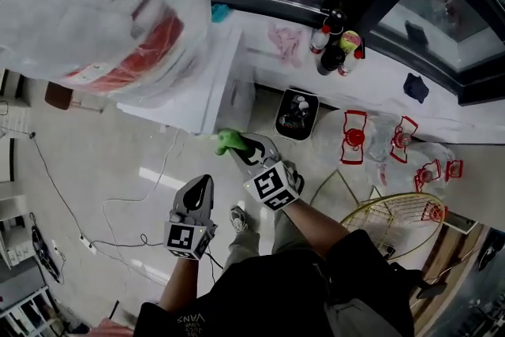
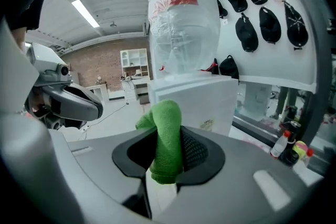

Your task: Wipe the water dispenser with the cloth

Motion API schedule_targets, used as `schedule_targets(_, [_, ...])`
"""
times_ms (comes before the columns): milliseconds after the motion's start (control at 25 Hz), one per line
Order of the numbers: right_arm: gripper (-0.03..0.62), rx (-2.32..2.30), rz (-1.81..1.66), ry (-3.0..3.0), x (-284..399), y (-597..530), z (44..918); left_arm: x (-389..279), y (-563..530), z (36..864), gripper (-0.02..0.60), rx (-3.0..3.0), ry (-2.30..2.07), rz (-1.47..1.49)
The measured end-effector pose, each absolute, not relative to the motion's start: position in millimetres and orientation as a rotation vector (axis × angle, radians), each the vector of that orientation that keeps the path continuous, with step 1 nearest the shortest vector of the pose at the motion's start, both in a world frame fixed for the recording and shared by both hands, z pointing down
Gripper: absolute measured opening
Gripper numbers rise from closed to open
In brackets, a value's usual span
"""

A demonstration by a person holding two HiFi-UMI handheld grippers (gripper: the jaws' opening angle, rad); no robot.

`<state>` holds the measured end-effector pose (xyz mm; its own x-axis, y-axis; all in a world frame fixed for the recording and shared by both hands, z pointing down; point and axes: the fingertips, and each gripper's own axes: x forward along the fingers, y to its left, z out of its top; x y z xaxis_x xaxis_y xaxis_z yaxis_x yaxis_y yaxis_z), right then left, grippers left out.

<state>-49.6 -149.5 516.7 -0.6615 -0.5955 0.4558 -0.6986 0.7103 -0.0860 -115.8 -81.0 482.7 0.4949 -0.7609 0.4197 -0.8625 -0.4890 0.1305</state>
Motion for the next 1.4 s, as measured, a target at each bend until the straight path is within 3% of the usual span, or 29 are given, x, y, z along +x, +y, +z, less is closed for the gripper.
schedule_targets(520, [0.115,0.934,0.279,-2.485,-31,-240,536,-95,-110,498,0.002,2.315,-1.407,0.454])
schedule_targets(1120, [0.114,1.212,0.171,-2.290,29,-387,561,-95,-121,519,0.002,2.244,-1.415,0.475])
schedule_targets(1400, [0.114,1.375,0.198,-2.223,49,-400,570,-102,-108,522,0.002,2.271,-1.387,0.467])
